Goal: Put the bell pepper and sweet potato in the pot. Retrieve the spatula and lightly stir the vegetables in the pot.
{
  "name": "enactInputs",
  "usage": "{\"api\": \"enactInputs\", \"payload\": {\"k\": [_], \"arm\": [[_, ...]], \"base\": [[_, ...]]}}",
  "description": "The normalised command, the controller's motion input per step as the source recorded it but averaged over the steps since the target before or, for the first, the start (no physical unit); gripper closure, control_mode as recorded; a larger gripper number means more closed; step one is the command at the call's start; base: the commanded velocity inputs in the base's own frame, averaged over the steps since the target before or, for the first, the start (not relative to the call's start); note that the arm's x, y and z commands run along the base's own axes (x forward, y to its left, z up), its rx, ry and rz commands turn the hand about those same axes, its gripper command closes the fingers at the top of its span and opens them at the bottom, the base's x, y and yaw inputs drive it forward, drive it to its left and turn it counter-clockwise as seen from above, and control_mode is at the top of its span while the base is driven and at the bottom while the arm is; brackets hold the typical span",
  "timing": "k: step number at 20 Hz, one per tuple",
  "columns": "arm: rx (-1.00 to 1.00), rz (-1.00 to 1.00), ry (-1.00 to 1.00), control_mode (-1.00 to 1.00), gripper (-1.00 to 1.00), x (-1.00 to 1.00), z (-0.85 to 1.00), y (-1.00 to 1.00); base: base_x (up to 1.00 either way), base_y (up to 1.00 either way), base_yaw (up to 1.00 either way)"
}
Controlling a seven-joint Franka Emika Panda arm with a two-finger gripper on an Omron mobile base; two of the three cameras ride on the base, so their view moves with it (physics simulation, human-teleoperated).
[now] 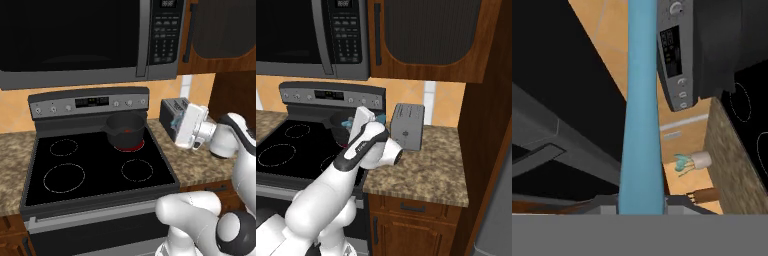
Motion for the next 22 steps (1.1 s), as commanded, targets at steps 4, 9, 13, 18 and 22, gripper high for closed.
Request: {"api": "enactInputs", "payload": {"k": [4, 9, 13, 18, 22], "arm": [[0.21, 0.02, 0.01, -1.00, 1.00, 0.00, 0.08, -0.02], [0.37, 0.17, 0.00, -1.00, 1.00, 0.01, 0.07, 0.10], [0.31, 0.28, -0.01, -1.00, 1.00, 0.01, 0.05, 0.18], [0.27, 0.29, -0.12, -1.00, 1.00, 0.00, 0.04, 0.10], [0.07, 0.23, 0.02, -1.00, 1.00, 0.00, 0.06, 0.00]], "base": [[0.00, 0.00, 0.00], [0.00, 0.00, 0.00], [0.00, 0.00, 0.00], [0.00, 0.00, 0.00], [0.00, 0.00, 0.00]]}}
